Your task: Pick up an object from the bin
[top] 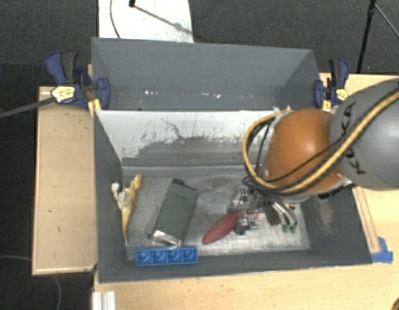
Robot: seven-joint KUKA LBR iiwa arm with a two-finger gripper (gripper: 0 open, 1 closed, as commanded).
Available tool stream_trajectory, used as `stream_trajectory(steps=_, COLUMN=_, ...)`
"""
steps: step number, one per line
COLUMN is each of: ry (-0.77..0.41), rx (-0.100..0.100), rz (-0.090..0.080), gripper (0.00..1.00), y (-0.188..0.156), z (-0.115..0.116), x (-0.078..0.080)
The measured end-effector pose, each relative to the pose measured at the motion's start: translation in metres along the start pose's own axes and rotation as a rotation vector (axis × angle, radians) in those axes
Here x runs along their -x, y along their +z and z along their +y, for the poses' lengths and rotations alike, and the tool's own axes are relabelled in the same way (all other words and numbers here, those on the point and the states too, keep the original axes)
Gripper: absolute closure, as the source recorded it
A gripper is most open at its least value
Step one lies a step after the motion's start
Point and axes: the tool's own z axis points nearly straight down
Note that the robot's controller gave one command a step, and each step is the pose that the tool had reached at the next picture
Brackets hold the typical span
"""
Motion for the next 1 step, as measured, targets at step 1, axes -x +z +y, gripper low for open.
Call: stream_trajectory(steps=1, ry=0.001, rx=0.0, rz=0.0, gripper=1.0, y=-0.0031, z=0.0, x=0.0003)
